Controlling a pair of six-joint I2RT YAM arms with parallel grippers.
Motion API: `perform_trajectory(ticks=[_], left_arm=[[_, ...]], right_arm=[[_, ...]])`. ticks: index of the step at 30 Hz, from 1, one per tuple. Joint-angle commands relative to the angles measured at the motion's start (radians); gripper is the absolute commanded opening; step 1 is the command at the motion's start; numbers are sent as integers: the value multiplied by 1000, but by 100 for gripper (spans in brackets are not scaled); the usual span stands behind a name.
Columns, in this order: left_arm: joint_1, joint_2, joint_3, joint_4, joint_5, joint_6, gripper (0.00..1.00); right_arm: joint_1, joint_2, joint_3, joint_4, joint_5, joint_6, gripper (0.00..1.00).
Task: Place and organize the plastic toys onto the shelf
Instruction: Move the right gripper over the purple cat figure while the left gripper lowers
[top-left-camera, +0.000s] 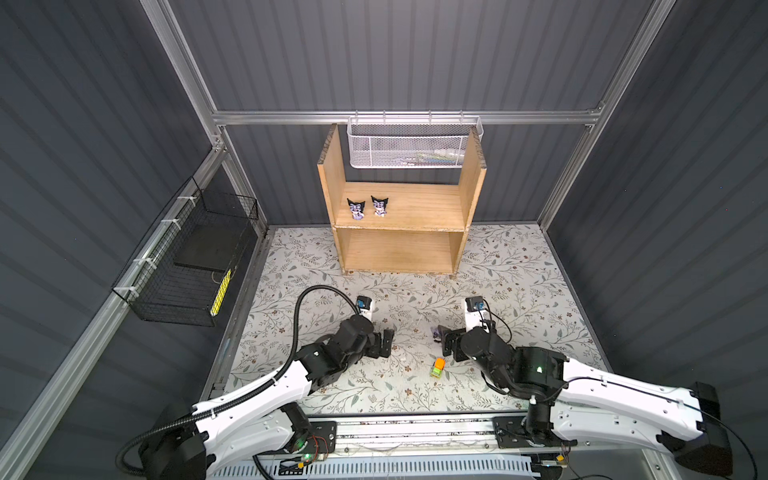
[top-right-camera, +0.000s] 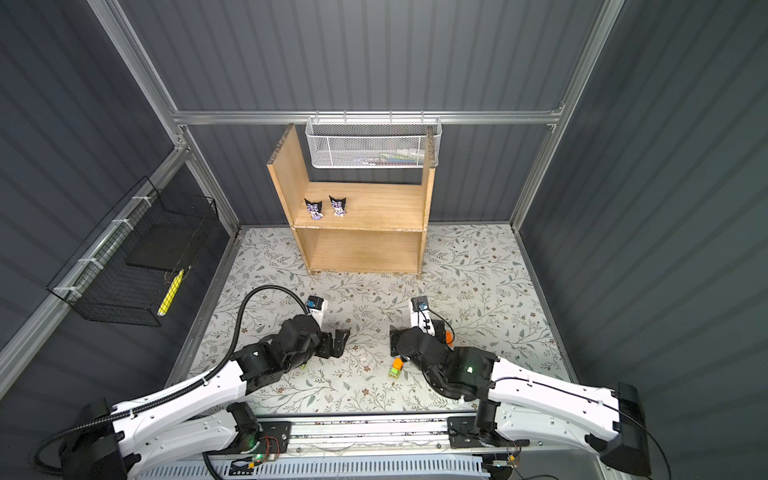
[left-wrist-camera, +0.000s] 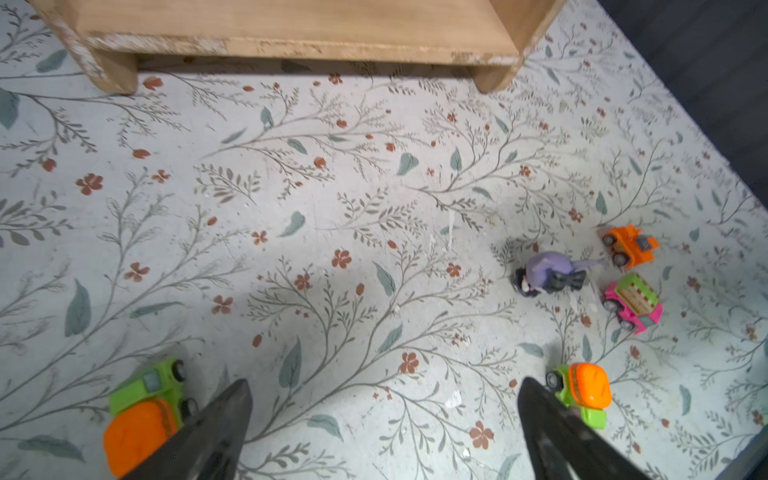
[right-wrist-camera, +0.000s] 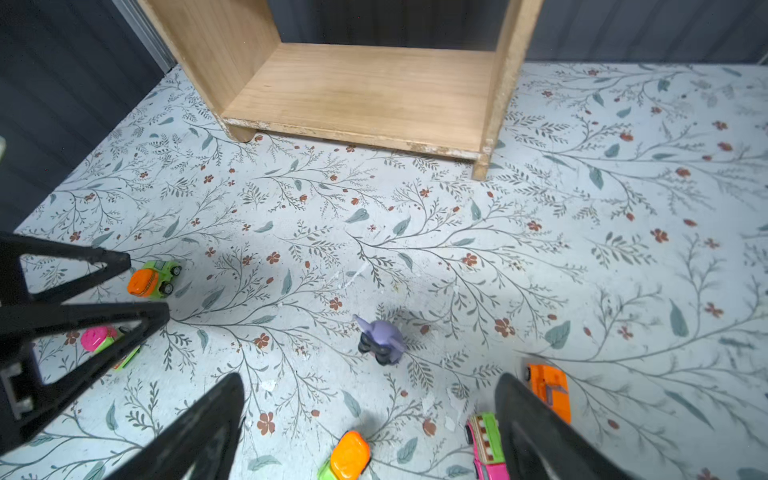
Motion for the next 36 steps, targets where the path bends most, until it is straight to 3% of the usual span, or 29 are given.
perform_trajectory(ticks=[1, 10, 25, 30, 36], left_arm=[[-83, 39, 21, -47, -149, -67, 99], [-216, 196, 116, -122, -277, -103, 99], [-215, 276, 193, -173, -366, -60, 100], [-171, 270, 179, -154, -332, -45, 100], [-22, 198, 120, -112, -219, -22, 100]], right_arm=[[13, -72, -81, -31, 22, 126, 91], [31, -111, -231, -20, 44, 224, 90], [26, -104, -256, 51, 83, 196, 91], [14, -74, -240, 87, 73, 176, 91], [-19, 2, -215, 136, 32, 148, 91]])
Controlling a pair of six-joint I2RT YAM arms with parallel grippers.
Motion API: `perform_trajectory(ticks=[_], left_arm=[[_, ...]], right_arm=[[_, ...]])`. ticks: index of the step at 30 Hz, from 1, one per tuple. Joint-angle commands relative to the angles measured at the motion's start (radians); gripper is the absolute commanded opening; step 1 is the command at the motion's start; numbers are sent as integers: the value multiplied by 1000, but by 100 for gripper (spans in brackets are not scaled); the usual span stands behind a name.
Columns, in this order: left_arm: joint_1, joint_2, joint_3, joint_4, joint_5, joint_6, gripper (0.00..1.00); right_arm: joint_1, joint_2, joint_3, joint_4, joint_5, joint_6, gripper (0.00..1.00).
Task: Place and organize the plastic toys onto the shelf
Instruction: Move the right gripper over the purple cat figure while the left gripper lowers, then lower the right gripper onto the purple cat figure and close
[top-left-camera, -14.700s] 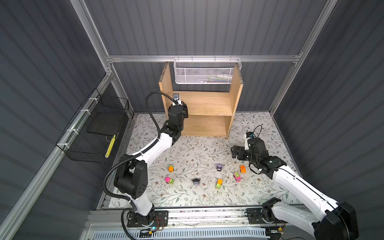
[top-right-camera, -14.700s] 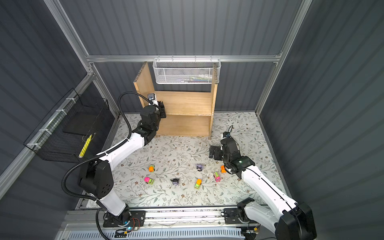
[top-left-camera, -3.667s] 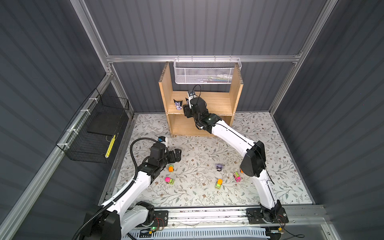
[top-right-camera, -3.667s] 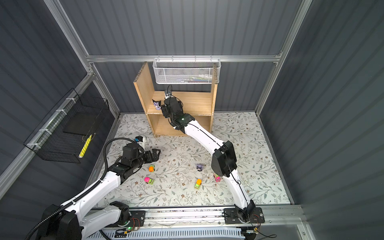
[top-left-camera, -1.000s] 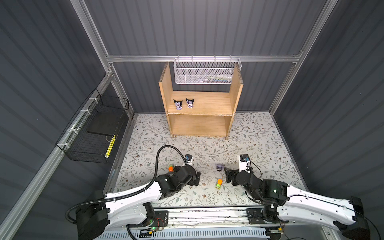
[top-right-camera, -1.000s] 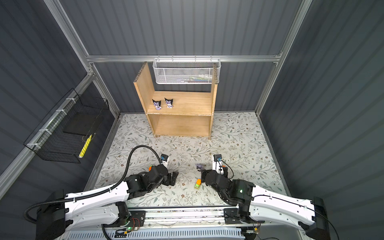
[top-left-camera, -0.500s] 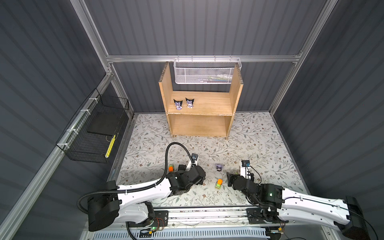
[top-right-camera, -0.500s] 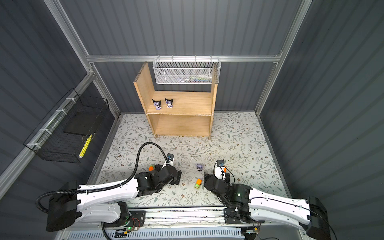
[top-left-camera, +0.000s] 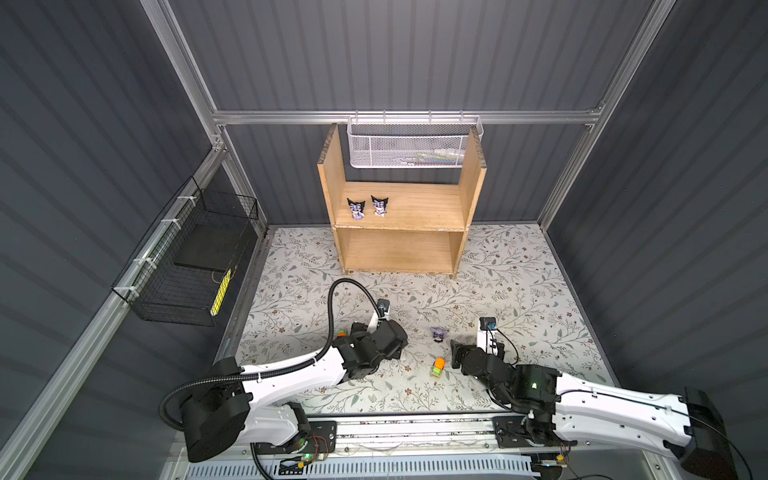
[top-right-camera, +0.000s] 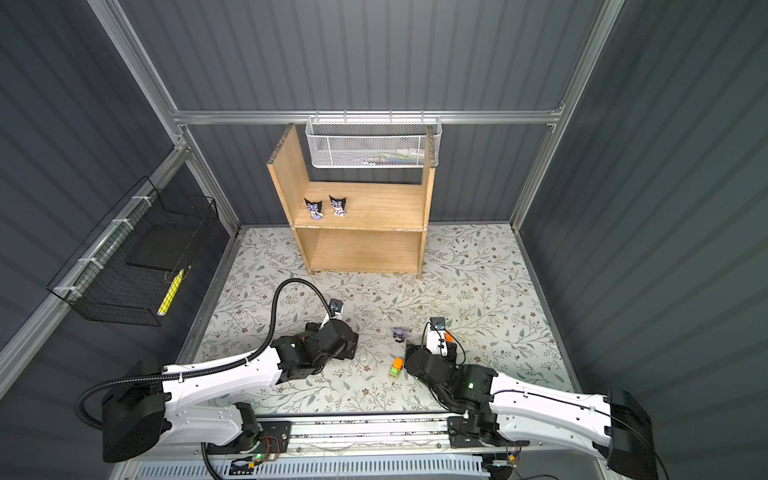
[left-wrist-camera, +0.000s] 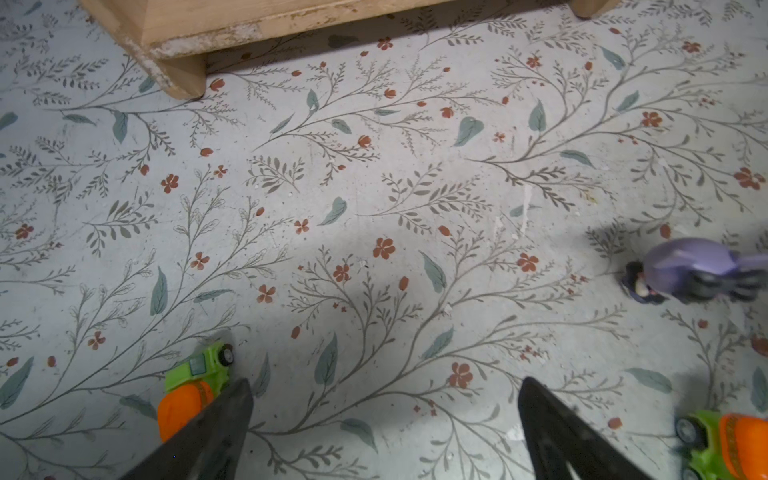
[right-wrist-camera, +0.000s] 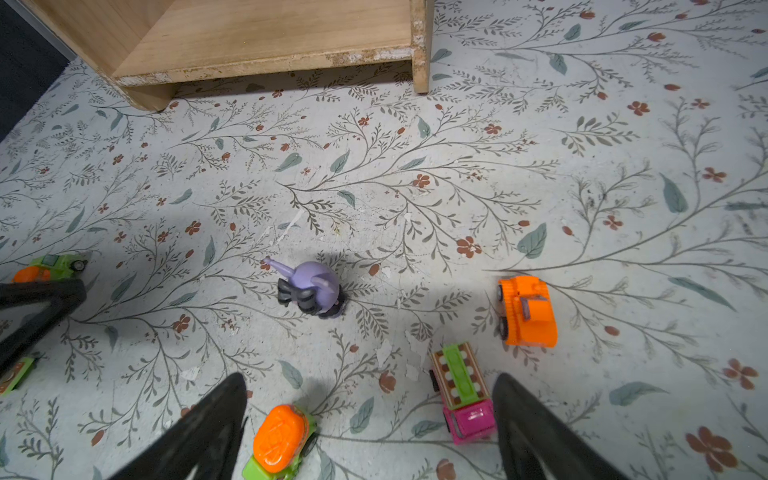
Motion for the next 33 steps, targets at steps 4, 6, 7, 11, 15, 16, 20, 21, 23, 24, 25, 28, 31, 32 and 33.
perform_trajectory(ticks=[4, 6, 7, 11, 15, 16, 20, 21, 23, 24, 25, 28, 31, 32, 33], left_arm=[[67, -82, -17, -1, 25, 59, 100], [73, -78, -16, 0, 28, 67, 100], [76, -70, -18, 6, 32, 69, 100], [95, -46, -41, 28, 46, 64, 100], [141, -58, -78, 52, 77, 51, 100], [156, -67, -89, 58, 88, 49, 100], [197, -99, -120, 72, 118, 44, 100], [202, -102, -126, 74, 121, 44, 100], [207, -106, -132, 73, 122, 43, 100], [209, -108, -138, 77, 122, 43, 100], [209, -111, -142, 81, 123, 40, 100], [212, -113, -154, 91, 124, 36, 100], [214, -117, -165, 96, 120, 32, 100], [215, -119, -168, 96, 120, 33, 100], [215, -124, -170, 94, 118, 32, 100]], right_arm=[[-29, 65, 53, 69, -32, -56, 91], [-50, 90, 57, 87, -49, -62, 91], [-60, 105, 59, 97, -57, -62, 91], [-87, 167, 63, 134, -74, -54, 92], [-96, 243, 85, 156, -70, -45, 94], [-96, 263, 94, 162, -68, -46, 94], [-103, 346, 121, 184, -67, -45, 95], [-105, 364, 125, 192, -69, -46, 96], [-109, 399, 136, 207, -68, -39, 96], [-113, 421, 143, 212, -66, -32, 96], [-117, 443, 148, 216, -65, -26, 96], [-127, 509, 161, 258, -70, -29, 96], [-131, 581, 179, 293, -74, -34, 95], [-130, 601, 188, 297, -72, -34, 95], [-130, 624, 197, 304, -70, -34, 95]])
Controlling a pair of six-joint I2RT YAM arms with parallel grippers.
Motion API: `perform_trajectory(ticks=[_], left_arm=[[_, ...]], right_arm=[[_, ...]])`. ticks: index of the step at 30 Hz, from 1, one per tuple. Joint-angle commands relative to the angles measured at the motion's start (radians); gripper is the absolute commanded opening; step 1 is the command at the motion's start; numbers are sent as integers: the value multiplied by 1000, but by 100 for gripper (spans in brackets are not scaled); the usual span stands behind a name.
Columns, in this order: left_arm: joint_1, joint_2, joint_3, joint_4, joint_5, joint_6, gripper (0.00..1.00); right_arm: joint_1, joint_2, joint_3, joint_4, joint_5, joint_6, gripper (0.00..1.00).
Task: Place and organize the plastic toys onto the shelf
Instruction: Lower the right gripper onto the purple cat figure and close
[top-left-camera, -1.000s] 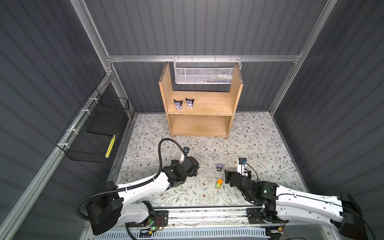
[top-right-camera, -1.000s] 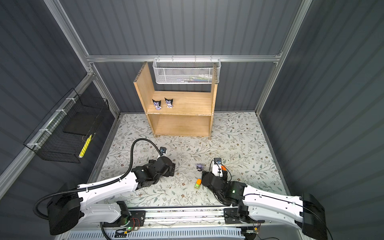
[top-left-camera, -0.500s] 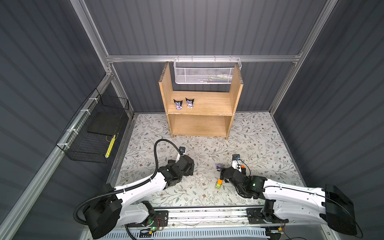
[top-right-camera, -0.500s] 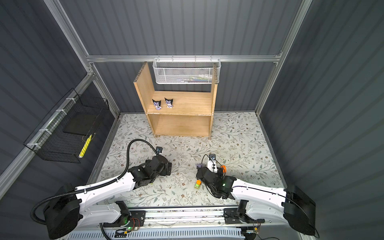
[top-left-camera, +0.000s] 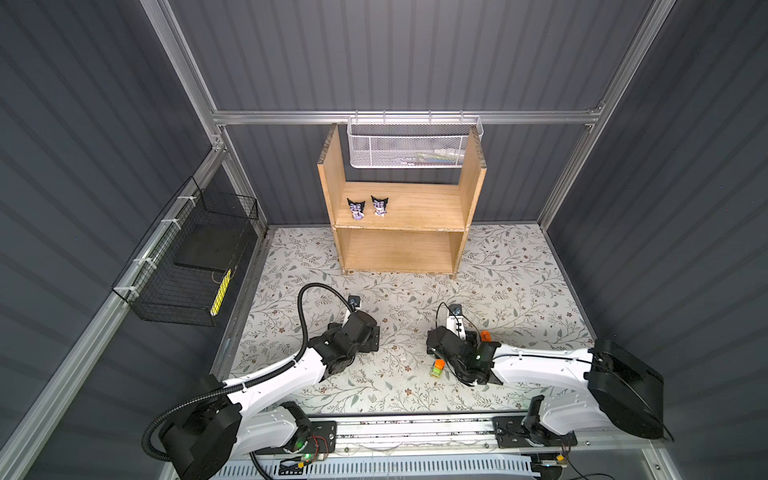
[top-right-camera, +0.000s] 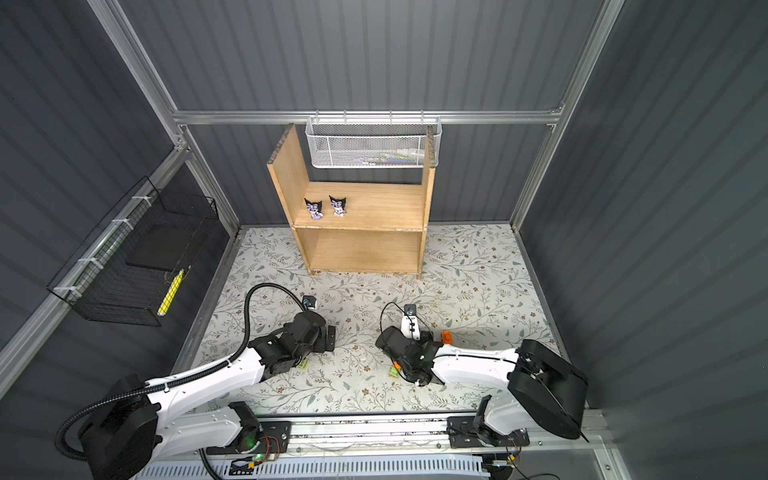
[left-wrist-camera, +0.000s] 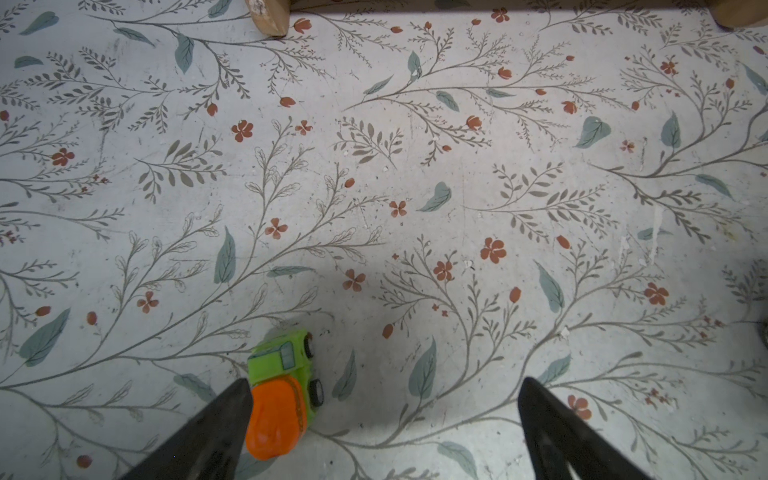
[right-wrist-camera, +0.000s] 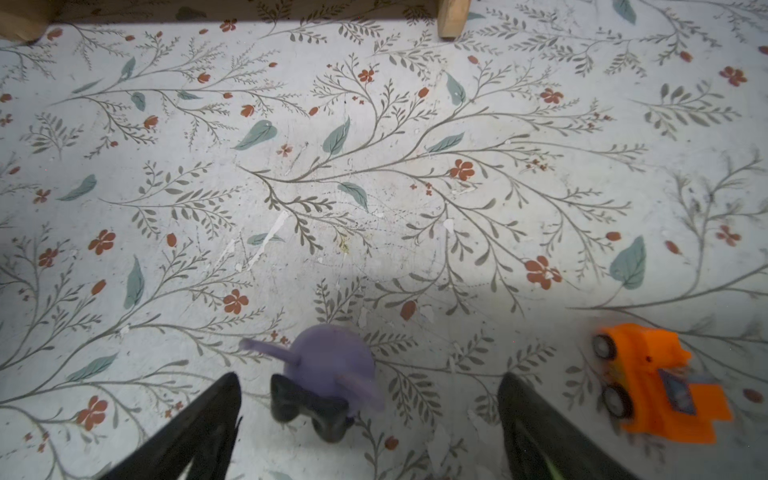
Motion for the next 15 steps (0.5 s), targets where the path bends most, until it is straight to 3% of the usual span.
perform_trajectory(ticks=[1, 15], left_arm=[[9, -25, -24, 11, -1, -15, 100], [12, -59, -46, 5, -15, -20, 100]], right_arm=[[-5, 66, 43, 42, 5, 2, 94], [-21, 230, 110, 71, 16, 36, 90]])
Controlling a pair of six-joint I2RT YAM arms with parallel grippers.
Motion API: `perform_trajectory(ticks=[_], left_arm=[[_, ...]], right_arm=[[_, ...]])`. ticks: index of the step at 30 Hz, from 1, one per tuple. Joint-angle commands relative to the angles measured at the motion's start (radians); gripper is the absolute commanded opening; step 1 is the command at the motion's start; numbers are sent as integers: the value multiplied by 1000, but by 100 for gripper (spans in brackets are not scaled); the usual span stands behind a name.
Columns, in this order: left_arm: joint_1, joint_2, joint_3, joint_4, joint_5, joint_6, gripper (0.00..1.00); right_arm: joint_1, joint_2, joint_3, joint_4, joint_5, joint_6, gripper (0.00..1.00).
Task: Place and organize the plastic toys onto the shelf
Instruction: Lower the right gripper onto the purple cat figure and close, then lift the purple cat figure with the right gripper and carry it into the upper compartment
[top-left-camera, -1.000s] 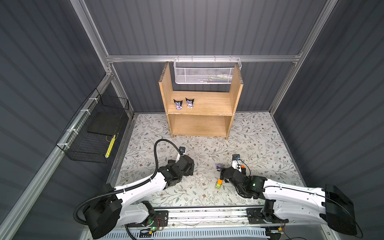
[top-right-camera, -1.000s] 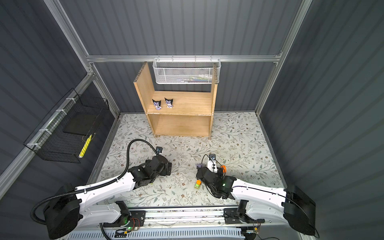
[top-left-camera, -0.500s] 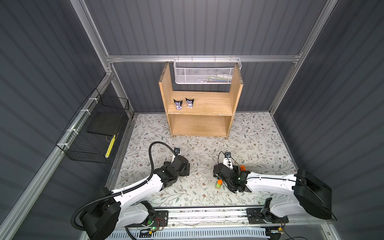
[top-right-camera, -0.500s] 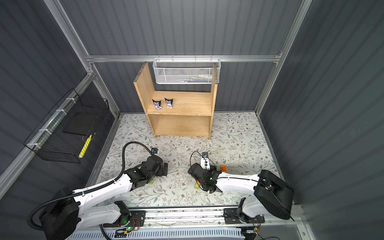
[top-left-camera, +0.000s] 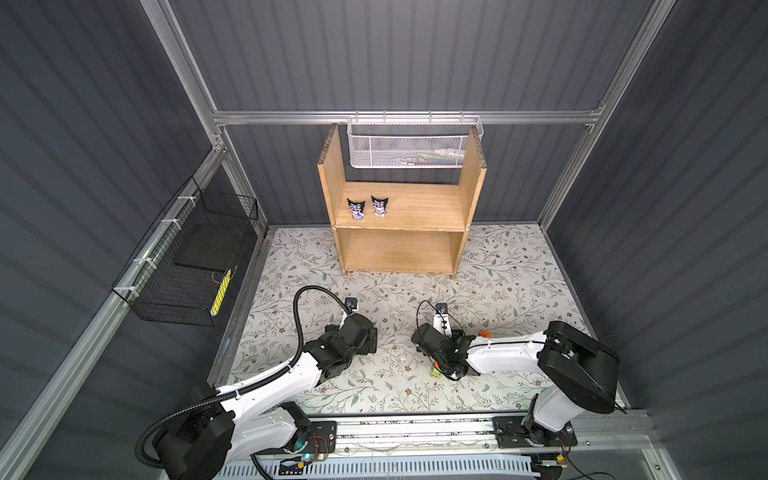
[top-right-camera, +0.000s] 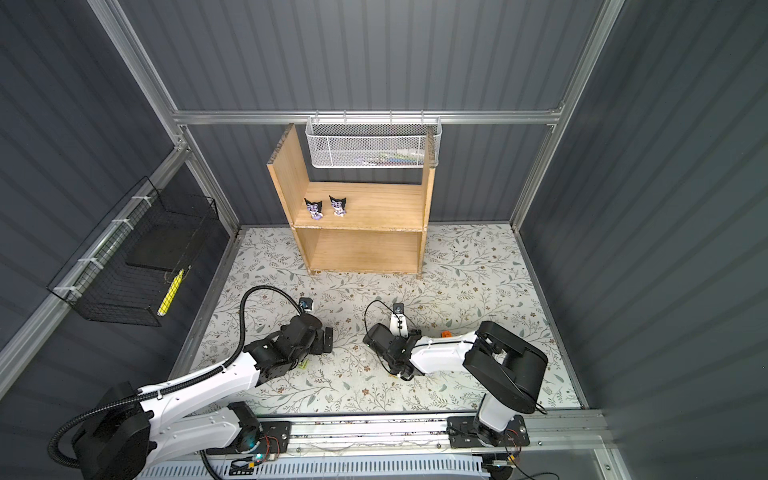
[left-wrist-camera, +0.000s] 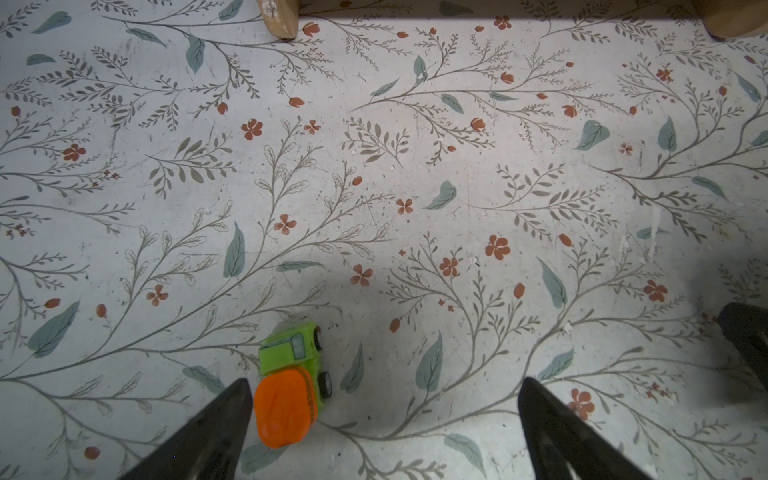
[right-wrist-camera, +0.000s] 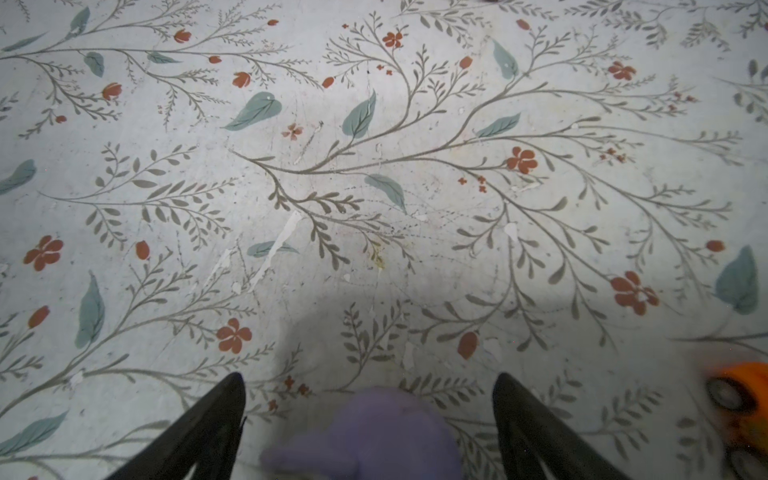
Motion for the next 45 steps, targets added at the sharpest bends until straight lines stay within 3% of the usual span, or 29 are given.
perform_trajectory(ticks=[1, 7, 16, 20, 28, 38, 45], left_arm=[[5, -12, -14, -2, -11, -16, 100], [6, -6, -17, 8, -8, -18, 100], [6, 2, -20, 12, -5, -28, 100], [6, -5, -25, 11, -5, -29, 100], [6, -25, -26, 5, 0, -30, 100], [6, -67, -35, -3, 1, -28, 100], [5, -56, -1, -1, 31, 10, 100]], right_arm=[[-12, 13, 18, 2, 14, 22, 89], [-22, 22, 18, 13, 21, 15, 80], [-33, 35, 31, 29, 18, -20, 46], [-37, 34, 33, 26, 13, -27, 36], [-42, -2, 47, 13, 0, -98, 32], [-73, -159, 181, -139, -160, -445, 27], [-86, -214, 389, -339, -235, -636, 27]])
